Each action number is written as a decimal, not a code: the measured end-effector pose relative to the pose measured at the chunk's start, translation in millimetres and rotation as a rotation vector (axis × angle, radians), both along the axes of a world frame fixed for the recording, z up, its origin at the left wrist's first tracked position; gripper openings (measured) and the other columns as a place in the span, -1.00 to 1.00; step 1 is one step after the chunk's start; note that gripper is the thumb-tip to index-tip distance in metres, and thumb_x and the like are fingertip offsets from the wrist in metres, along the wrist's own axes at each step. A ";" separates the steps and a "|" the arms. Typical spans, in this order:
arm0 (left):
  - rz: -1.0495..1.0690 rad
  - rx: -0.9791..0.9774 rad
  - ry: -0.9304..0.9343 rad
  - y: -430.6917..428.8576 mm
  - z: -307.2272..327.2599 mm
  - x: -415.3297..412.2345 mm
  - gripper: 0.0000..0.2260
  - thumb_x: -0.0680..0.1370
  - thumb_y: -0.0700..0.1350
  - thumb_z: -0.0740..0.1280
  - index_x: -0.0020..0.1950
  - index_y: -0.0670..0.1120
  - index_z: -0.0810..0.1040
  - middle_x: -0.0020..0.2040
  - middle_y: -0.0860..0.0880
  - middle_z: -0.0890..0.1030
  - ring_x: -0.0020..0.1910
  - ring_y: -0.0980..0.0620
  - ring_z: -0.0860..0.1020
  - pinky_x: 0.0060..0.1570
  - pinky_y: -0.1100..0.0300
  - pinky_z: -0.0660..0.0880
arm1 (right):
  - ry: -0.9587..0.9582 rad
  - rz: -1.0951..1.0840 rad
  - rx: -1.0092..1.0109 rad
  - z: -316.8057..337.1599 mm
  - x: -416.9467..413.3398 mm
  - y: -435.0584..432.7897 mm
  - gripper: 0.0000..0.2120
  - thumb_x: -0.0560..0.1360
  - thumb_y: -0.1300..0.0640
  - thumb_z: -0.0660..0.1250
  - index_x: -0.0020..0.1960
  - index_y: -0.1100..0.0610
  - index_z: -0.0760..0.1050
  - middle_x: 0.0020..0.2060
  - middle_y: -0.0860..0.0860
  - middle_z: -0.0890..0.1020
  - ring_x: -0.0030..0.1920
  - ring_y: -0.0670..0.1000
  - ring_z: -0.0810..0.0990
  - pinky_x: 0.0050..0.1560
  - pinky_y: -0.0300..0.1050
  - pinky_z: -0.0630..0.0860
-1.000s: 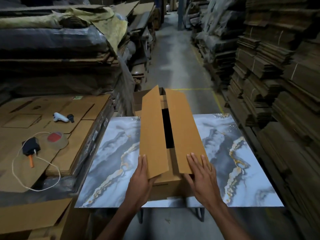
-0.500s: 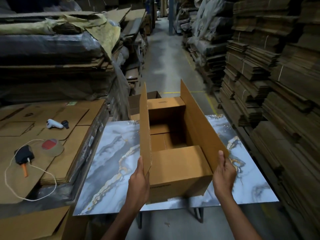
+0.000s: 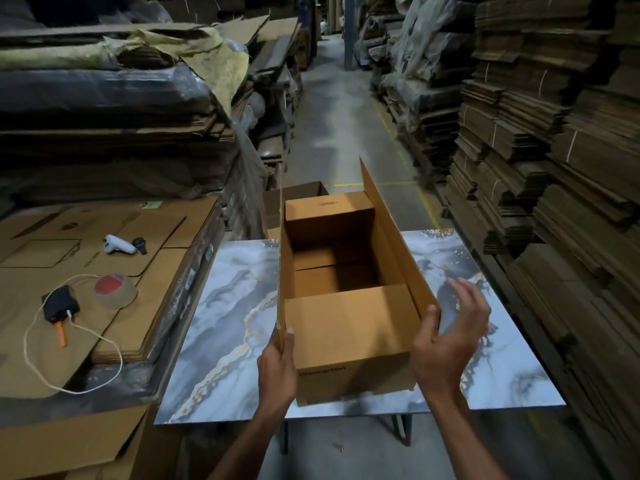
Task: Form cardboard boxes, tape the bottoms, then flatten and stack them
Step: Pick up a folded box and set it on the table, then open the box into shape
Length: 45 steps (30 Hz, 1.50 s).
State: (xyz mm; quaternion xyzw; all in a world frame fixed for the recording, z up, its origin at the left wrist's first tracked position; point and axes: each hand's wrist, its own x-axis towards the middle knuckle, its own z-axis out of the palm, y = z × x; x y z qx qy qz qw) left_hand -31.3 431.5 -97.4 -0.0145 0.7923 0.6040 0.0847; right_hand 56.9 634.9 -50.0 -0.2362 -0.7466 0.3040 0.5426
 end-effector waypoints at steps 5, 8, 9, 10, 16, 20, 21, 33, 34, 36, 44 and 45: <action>0.026 -0.003 -0.015 -2.5 -2.5 -0.6 -0.53 0.67 0.14 0.22 0.50 -0.07 0.46 0.37 -0.01 0.58 0.36 -0.07 0.51 0.42 -0.08 0.41 | -0.473 0.613 0.384 23.5 -56.3 -37.1 -0.70 0.53 0.25 0.31 0.25 0.15 0.57 0.14 0.04 0.64 0.22 0.01 0.53 0.35 0.09 0.44; 0.019 0.032 -0.042 -4.0 -2.6 -1.4 -0.59 0.66 0.05 0.27 0.49 -0.04 0.47 0.36 -0.02 0.59 0.33 -0.07 0.53 0.39 -0.08 0.43 | -1.049 0.709 0.267 7.9 -100.0 -39.2 -0.56 0.64 -0.01 0.27 0.48 0.09 0.39 0.43 0.04 0.48 0.47 0.04 0.37 0.55 0.12 0.19; 0.009 0.048 -0.051 -4.8 -2.5 -1.2 -0.60 0.66 0.03 0.29 0.49 -0.02 0.47 0.35 -0.01 0.60 0.32 -0.07 0.54 0.38 -0.07 0.44 | -1.152 0.704 0.294 3.0 -108.7 -37.0 -0.52 0.65 -0.12 0.21 0.47 0.11 0.38 0.45 0.07 0.46 0.48 0.07 0.36 0.57 0.16 0.11; -0.007 0.061 -0.060 -6.8 -3.5 -1.4 -0.60 0.65 0.02 0.31 0.48 -0.01 0.48 0.33 0.01 0.61 0.31 -0.06 0.55 0.37 -0.07 0.46 | -1.226 0.694 0.308 0.6 -113.3 -35.3 -0.49 0.65 -0.20 0.15 0.44 0.13 0.41 0.43 0.10 0.48 0.46 0.09 0.38 0.57 0.20 0.07; -0.081 0.255 -0.097 -12.7 -1.2 1.0 -0.41 0.46 0.23 0.40 0.44 0.03 0.50 0.27 0.07 0.65 0.25 0.02 0.61 0.30 -0.05 0.54 | -1.103 0.566 0.400 16.7 -111.8 -33.8 -0.58 0.66 -0.23 0.10 0.08 0.06 0.57 -0.02 0.03 0.65 0.00 0.04 0.58 0.25 0.14 0.45; -0.143 0.331 -0.114 -14.5 -6.2 -1.1 -0.20 0.35 0.40 0.46 0.50 0.07 0.44 0.36 0.10 0.59 0.35 0.03 0.55 0.37 -0.06 0.48 | -0.940 0.546 0.371 40.5 -91.4 -33.1 -0.66 0.65 -0.19 0.16 0.03 0.00 0.58 -0.14 -0.05 0.64 -0.14 -0.05 0.57 0.17 -0.01 0.44; -0.162 0.340 -0.111 -14.4 -6.6 -1.2 -0.15 0.32 0.44 0.45 0.51 0.08 0.42 0.38 0.10 0.57 0.38 0.03 0.53 0.39 -0.09 0.47 | -0.917 0.554 0.369 46.1 -84.0 -32.3 -0.71 0.65 -0.16 0.20 0.06 -0.01 0.59 -0.12 -0.07 0.64 -0.11 -0.08 0.57 0.17 -0.04 0.44; -0.389 0.220 0.019 -35.3 3.7 -33.0 -0.12 0.31 0.56 0.33 0.56 0.27 0.22 0.56 0.26 0.27 0.53 0.11 0.33 0.47 -0.08 0.33 | -0.482 0.471 0.634 19.6 6.9 -39.7 -0.88 0.51 0.16 0.44 0.02 0.10 0.70 -0.13 -0.04 0.73 -0.20 -0.05 0.61 -0.14 -0.13 0.54; -0.385 0.164 0.112 -34.7 13.0 -42.4 -0.24 0.40 0.48 0.32 0.56 0.30 0.23 0.56 0.28 0.28 0.53 0.14 0.32 0.47 -0.10 0.33 | -0.468 0.467 0.622 17.2 7.6 -39.3 -0.85 0.46 0.20 0.50 0.03 0.11 0.70 -0.13 -0.04 0.73 -0.19 -0.04 0.62 -0.11 -0.11 0.55; -0.426 -0.048 0.387 -29.8 37.4 -64.8 -0.44 0.59 0.20 0.32 0.57 0.30 0.23 0.58 0.31 0.23 0.56 0.23 0.23 0.47 -0.06 0.31 | -0.461 0.472 0.611 15.1 6.3 -36.9 -0.81 0.43 0.23 0.53 0.04 0.12 0.69 -0.12 -0.03 0.72 -0.17 -0.03 0.61 -0.07 -0.07 0.54; -0.884 -0.917 1.100 8.4 95.2 -144.3 -0.77 0.55 -0.16 0.42 0.13 0.13 0.60 0.54 0.08 0.39 0.64 -0.04 0.06 0.53 -0.22 0.09 | -0.866 0.492 0.398 57.2 2.3 -45.8 -0.47 0.60 -0.40 0.05 0.00 -0.04 0.61 -0.14 -0.15 0.65 -0.10 -0.11 0.57 0.15 -0.02 0.46; -0.883 -0.954 1.157 12.8 99.9 -143.9 -0.82 0.55 -0.16 0.40 0.09 0.09 0.63 0.39 0.06 0.56 0.60 -0.07 0.19 0.52 -0.18 0.13 | -0.947 0.486 0.350 66.4 -2.2 -50.7 -0.41 0.57 -0.45 0.00 0.02 -0.04 0.60 -0.14 -0.12 0.65 -0.10 -0.09 0.57 0.16 -0.02 0.45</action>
